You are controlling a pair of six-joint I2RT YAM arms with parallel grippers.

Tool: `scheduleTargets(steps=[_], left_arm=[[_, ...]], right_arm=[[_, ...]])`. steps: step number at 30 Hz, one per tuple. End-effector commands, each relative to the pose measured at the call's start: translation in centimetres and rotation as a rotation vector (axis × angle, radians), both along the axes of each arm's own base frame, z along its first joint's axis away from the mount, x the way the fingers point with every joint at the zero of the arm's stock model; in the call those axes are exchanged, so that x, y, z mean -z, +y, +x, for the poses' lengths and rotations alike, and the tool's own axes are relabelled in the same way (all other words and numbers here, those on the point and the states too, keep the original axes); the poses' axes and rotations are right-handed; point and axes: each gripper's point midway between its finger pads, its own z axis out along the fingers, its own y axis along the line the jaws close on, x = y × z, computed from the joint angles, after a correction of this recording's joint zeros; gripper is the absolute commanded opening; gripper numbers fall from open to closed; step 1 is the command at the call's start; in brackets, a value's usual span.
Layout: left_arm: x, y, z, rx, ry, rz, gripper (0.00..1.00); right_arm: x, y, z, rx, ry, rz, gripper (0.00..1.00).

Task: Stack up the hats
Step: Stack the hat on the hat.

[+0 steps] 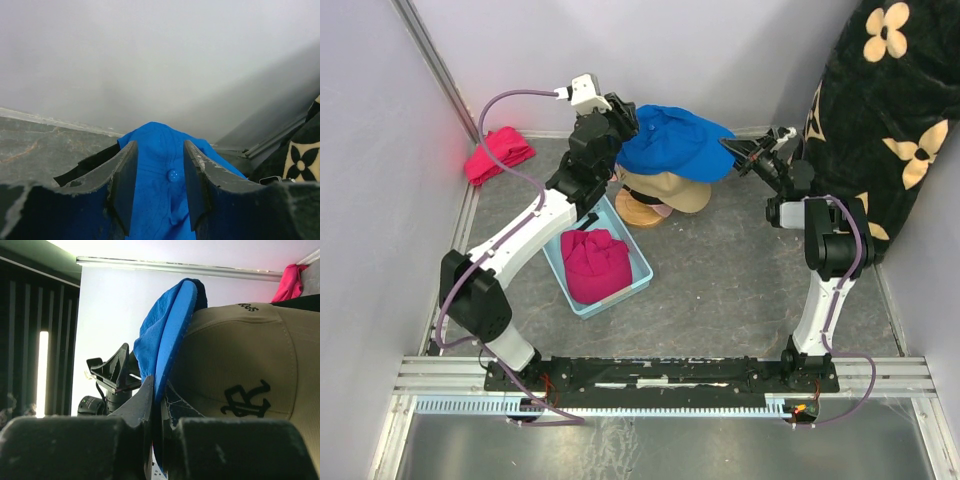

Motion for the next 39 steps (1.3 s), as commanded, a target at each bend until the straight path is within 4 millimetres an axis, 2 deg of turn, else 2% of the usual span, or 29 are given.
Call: scheduleTargets(steps=[1,7,14,20,24,25,29,39], left_arm=[[-4.7,1.1,-1.3,-0.015,-0.086,-0.078,0.49],[-3.5,1.7,-1.5,-0.026,-0.064,-0.086,0.49],[-0.2,3.4,-1.5,-0.059,0.004,-0.110,0.56],[2.4,5.2,0.3,-0.060,0.076,-0.206,0.57],[3.0,5.0,1.2,-0.008,0.106,-0.294,0.58],[3.3,5.6,1.6,0.004,0.123,-0.363,0.58],[4.2,6.5,2.2,0.020,0.162,-0.422,0.57],[9.4,4.6,3.6,0.135,0.345,-0.377,0.46]], right_arm=[[-3.0,-0.8,-0.9,0.060,-0.109,0.005,0.10],[-3.3,-0.4,-1.7,0.039,-0.125,-0.013,0.10],[-2.0,0.2,-1.5,0.016,-0.102,-0.022,0.10],[-1.4,0.5,-1.3,0.006,-0.099,-0.030,0.10],[-1.0,0.6,-1.2,0.002,-0.097,-0.036,0.11],[-0.9,0.6,-1.1,0.002,-0.095,-0.037,0.10],[-0.6,0.7,-1.0,-0.002,-0.092,-0.040,0.11],[-0.4,0.8,-1.0,-0.005,-0.092,-0.043,0.11]])
